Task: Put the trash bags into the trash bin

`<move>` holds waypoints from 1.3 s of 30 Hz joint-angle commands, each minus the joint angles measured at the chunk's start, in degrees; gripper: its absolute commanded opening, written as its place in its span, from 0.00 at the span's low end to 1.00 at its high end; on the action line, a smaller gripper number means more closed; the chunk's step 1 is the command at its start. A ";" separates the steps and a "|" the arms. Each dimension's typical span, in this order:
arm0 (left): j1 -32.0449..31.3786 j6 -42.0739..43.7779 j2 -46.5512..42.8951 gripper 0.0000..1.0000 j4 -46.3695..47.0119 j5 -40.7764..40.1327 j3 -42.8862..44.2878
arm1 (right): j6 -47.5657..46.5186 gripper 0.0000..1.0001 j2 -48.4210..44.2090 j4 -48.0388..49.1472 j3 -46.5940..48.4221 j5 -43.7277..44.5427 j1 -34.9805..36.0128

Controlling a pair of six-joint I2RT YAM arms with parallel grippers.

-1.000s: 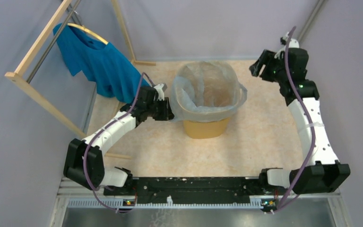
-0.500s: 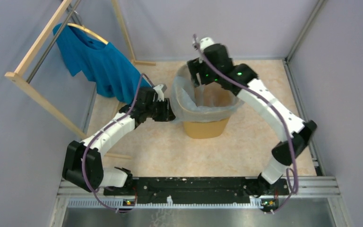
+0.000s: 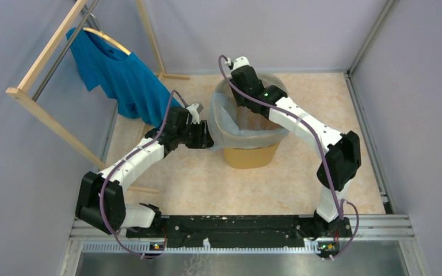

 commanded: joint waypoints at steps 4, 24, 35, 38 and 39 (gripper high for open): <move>-0.17 0.01 -1.55 0.55 2.47 0.34 -1.00 | -0.56 0.31 -2.61 15.12 -1.99 1.62 -2.03; -0.11 -0.39 0.37 0.58 3.37 1.37 -0.25 | 1.58 0.74 -16.73 -6.17 -10.82 -19.66 -1.87; -0.18 0.02 -1.07 0.59 2.72 0.42 -0.85 | 7.97 0.74 -12.66 3.16 -19.06 -25.99 4.69; -0.18 0.02 -0.91 0.59 2.73 0.80 -0.80 | 8.41 0.75 -12.45 3.72 -18.91 -23.32 4.62; -0.17 0.02 -0.82 0.60 2.73 0.87 -0.69 | 8.30 0.76 -12.21 2.84 -18.00 -21.50 4.50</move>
